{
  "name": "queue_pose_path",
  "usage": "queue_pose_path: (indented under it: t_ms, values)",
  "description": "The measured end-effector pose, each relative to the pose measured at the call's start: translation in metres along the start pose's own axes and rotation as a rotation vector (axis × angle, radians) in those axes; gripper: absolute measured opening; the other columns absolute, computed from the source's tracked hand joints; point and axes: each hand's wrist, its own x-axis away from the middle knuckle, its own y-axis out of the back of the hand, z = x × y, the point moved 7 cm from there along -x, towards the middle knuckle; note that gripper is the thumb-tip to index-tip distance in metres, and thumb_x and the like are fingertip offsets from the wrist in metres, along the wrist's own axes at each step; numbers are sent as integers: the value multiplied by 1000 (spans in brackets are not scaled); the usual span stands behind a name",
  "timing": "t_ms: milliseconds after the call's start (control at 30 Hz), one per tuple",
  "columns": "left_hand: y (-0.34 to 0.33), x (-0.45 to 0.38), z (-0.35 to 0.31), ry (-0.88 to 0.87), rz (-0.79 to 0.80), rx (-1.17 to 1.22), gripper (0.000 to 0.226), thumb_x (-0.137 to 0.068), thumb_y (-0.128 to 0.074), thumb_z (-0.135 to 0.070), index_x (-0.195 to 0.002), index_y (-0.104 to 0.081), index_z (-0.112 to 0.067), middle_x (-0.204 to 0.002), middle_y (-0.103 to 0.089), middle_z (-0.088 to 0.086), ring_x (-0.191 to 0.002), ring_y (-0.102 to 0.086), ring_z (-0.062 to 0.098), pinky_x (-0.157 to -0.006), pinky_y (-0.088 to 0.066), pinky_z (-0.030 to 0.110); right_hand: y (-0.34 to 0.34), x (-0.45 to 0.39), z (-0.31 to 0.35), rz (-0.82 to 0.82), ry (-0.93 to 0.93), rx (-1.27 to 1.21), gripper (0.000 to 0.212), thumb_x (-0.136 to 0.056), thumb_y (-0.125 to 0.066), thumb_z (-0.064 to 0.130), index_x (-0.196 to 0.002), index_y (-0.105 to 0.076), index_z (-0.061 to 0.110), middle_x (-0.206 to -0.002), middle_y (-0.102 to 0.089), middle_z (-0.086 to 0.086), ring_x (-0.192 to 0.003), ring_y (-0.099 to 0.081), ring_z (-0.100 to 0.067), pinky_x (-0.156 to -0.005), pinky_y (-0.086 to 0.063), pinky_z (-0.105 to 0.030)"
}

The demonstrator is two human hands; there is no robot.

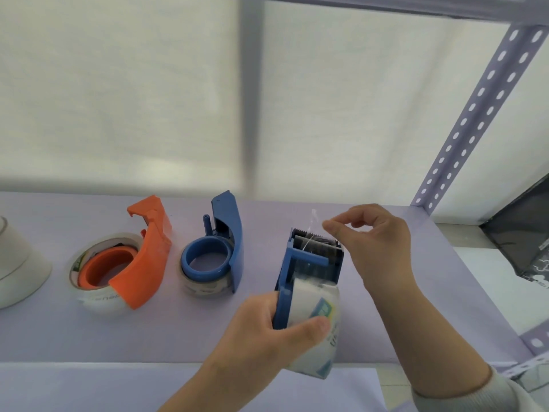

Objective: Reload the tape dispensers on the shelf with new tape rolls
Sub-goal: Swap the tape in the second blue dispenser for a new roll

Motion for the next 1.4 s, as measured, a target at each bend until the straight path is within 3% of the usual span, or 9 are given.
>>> queue_pose_path:
  t_ms: [200, 367, 533, 667, 733, 1000, 1233, 1333, 1400]
  values:
    - [1, 0, 4, 23, 42, -32, 16, -73, -76, -19, -86, -70, -25, -89, -77, -2, -80, -72, 10, -68, -57, 22, -1, -7, -10, 10, -93, -91, 25, -67, -84, 18, -51, -67, 25, -63, -67, 6, -67, -59, -15, -65, -48, -28]
    - [-4, 4, 6, 57, 91, -68, 30, -66, -82, -14, -84, -65, -31, -78, -76, -19, -77, -73, 3, -65, -57, 19, 4, -18, -11, 2, -155, -233, 25, -67, -84, 11, -51, -68, 21, -52, -65, 9, -55, -54, -12, -57, -44, -24]
    - [-1, 4, 9, 49, 59, 47, 44, -49, -76, -46, -85, -71, -22, -86, -79, -3, -86, -73, 15, -75, -59, 28, -11, -12, -3, 91, -134, -189, 21, -71, -82, 14, -56, -68, 20, -55, -64, 5, -51, -51, -8, -53, -45, -21]
    - [-3, 5, 10, 45, 112, 55, 22, -67, -79, -38, -84, -72, -25, -94, -78, 0, -94, -72, 19, -85, -58, 36, -11, -15, 5, 87, -99, -166, 18, -71, -82, 16, -59, -69, 19, -61, -66, -1, -56, -53, -13, -55, -47, -25]
    - [-3, 7, 9, 24, 164, 52, 14, -69, -73, -33, -83, -74, -31, -94, -78, -4, -93, -72, 15, -83, -57, 31, -10, -16, 7, 82, -90, -163, 18, -71, -82, 17, -59, -69, 19, -59, -66, 1, -55, -52, -12, -56, -47, -25]
    - [0, 8, 11, 38, 117, 89, 34, -70, -71, -47, -92, -71, -22, -94, -77, -2, -90, -72, 15, -76, -55, 26, -14, -16, 4, 73, -86, -150, 19, -70, -82, 16, -59, -69, 20, -54, -63, 7, -44, -49, -1, -55, -47, -23]
    - [-11, 18, 13, 25, 241, -32, 36, -68, -76, -27, -103, -67, -25, -105, -76, -1, -99, -70, 17, -87, -56, 34, 0, -28, -6, -21, -127, -209, 18, -74, -79, 13, -61, -68, 19, -61, -64, -1, -60, -54, -15, -60, -48, -30]
    - [-16, 20, 17, 51, 257, 3, 50, -61, -79, -33, -108, -67, -20, -107, -75, 5, -102, -69, 24, -92, -54, 39, -6, -25, -17, 24, -176, -202, 17, -75, -77, 11, -63, -66, 16, -64, -64, -4, -61, -54, -17, -60, -48, -31]
    - [-14, 18, 17, 47, 219, 50, 49, -58, -79, -41, -99, -72, -15, -98, -76, 5, -94, -70, 20, -84, -55, 32, -8, -22, -26, 54, -234, -214, 15, -77, -74, 7, -67, -66, 13, -67, -63, -5, -63, -55, -17, -58, -48, -27]
